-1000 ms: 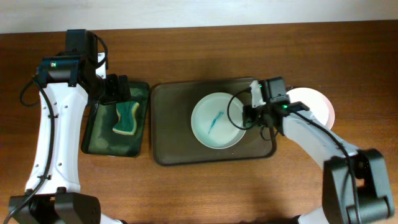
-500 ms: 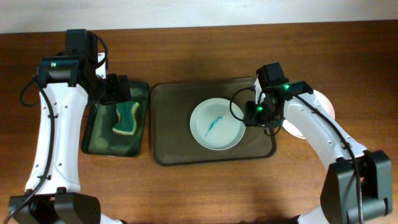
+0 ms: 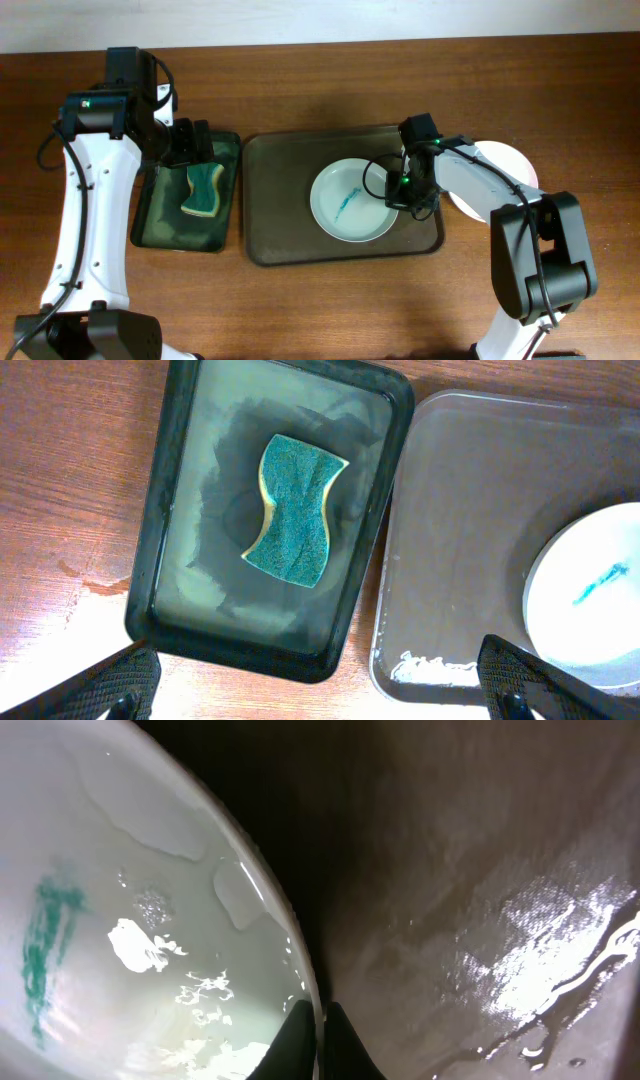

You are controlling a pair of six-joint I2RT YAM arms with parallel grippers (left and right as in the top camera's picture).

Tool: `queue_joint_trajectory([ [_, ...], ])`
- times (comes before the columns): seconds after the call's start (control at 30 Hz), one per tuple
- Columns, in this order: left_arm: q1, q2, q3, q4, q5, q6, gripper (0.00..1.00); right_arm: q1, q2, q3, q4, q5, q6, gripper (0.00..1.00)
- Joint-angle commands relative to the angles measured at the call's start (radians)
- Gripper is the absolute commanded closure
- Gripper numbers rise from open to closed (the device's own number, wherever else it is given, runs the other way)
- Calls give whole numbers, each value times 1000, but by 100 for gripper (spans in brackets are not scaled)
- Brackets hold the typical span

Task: Clean dirty plates on tray and stack at the side
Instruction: 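Grasp the sponge in the basin with the left gripper and lift it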

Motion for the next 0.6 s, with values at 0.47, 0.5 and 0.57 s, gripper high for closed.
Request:
queue_joint_trajectory([
  [0.47, 2, 106, -595, 653, -59, 23, 50, -7, 5, -5, 33, 84, -165, 96],
  [0.5, 2, 149, -595, 678, -39, 40, 53, -7, 5, -5, 32, 84, -164, 96],
  [0.57, 2, 211, -594, 694, -33, 40, 69, -7, 5, -5, 26, 84, -164, 96],
])
